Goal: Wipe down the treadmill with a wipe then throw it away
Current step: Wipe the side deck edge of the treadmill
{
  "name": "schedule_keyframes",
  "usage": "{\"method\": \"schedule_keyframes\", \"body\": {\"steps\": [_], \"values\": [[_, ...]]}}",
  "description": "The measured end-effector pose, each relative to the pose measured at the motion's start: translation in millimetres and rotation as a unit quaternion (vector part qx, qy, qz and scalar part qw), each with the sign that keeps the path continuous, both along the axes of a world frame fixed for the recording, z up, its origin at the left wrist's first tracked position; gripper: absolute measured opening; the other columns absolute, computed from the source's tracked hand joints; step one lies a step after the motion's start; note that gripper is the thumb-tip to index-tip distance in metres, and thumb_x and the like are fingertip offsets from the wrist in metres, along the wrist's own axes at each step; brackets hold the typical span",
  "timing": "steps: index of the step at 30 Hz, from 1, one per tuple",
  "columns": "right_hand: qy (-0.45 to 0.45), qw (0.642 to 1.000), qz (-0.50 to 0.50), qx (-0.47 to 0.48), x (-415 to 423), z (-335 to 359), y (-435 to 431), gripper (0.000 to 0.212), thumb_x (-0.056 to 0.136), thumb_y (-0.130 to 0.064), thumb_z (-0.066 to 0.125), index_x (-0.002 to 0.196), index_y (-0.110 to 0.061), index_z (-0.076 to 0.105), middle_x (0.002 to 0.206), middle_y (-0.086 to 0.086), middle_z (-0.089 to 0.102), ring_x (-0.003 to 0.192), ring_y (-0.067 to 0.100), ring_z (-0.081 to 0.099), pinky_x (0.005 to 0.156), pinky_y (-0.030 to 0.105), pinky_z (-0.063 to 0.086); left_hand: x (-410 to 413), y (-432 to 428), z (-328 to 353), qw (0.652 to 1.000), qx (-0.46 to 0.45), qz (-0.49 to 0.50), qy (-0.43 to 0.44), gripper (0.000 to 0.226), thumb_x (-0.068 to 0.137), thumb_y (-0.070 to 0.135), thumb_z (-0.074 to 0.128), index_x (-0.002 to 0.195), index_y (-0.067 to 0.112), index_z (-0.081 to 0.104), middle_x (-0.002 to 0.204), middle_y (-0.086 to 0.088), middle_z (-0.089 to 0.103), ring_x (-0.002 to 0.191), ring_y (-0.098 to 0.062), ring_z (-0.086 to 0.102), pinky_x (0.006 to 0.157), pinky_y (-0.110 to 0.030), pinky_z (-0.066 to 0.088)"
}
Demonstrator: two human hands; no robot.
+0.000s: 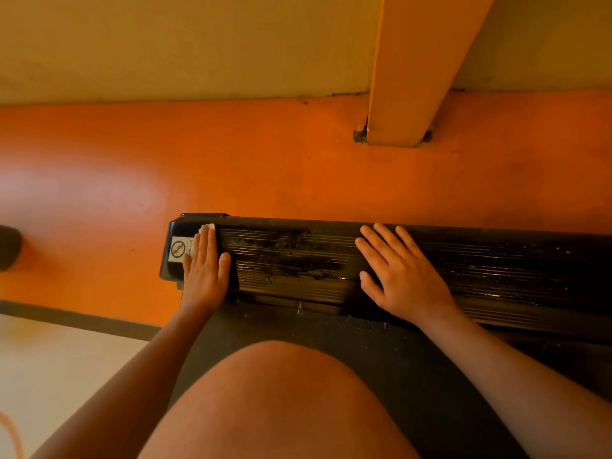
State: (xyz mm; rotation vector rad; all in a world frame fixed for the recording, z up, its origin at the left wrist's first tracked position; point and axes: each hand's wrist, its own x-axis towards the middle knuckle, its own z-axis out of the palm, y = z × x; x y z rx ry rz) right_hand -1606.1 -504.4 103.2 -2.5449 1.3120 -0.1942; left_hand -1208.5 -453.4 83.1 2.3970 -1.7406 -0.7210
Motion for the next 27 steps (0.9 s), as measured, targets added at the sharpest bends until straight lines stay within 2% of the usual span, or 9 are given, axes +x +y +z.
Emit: {"method": "schedule_keyframes", "body": {"steps": [6, 12, 19, 24, 27], "values": [[-0.004, 1.0, 0.002, 0.002, -2, -1, 1, 0.059, 0.104, -0.044, 0.036, 0.151, -0.012, 0.048, 0.161, 0.011, 0.041, 0.152, 0.029, 0.031, 0.124, 0.053, 0.027, -3, -48, -2, 0.999, 0.021, 0.035, -0.008, 0.06, 0.111, 0.043, 0.018, 0.165, 0.021, 0.001, 0.172, 0.001, -0.005, 0.157, -0.016, -0.009, 0.124, -0.051, -0.008], [-0.003, 1.0, 0.003, 0.003, -1, 0, 1, 0.058, 0.104, -0.044, 0.036, 0.151, -0.013, 0.048, 0.161, 0.011, 0.041, 0.152, 0.029, 0.031, 0.125, 0.051, 0.025, -26, 5, 3, 0.999, -0.023, 0.031, 0.011, 0.075, 0.1, 0.056, 0.011, 0.165, 0.019, 0.001, 0.172, 0.0, -0.002, 0.158, -0.014, -0.005, 0.123, -0.041, -0.01], [-0.004, 1.0, 0.004, 0.0, 0, -2, 1, 0.059, 0.104, -0.044, 0.037, 0.153, -0.013, 0.046, 0.162, 0.01, 0.038, 0.153, 0.028, 0.029, 0.125, 0.05, 0.023, -15, -45, -2, 1.0, -0.006, -0.003, -0.014, 0.061, 0.11, 0.045, 0.019, 0.165, 0.022, 0.001, 0.172, -0.001, -0.003, 0.158, -0.016, -0.007, 0.125, -0.05, -0.008], [-0.005, 1.0, -0.001, 0.003, 0, -1, 0, 0.059, 0.103, -0.044, 0.036, 0.152, -0.013, 0.047, 0.162, 0.01, 0.039, 0.153, 0.027, 0.028, 0.125, 0.051, 0.024, -28, 17, 1, 0.996, -0.046, -0.069, -0.018, 0.068, 0.107, 0.052, 0.011, 0.164, 0.015, 0.005, 0.171, -0.001, 0.0, 0.157, -0.01, -0.008, 0.128, -0.046, -0.005], [-0.008, 1.0, 0.001, -0.002, -1, -3, 2, 0.059, 0.103, -0.044, 0.036, 0.152, -0.012, 0.048, 0.161, 0.011, 0.039, 0.153, 0.028, 0.03, 0.125, 0.051, 0.025, -18, 6, -3, 0.998, -0.031, -0.051, -0.02, 0.07, 0.105, 0.055, 0.009, 0.165, 0.018, 0.003, 0.171, 0.002, -0.003, 0.156, -0.009, -0.01, 0.128, -0.046, -0.005]]}}
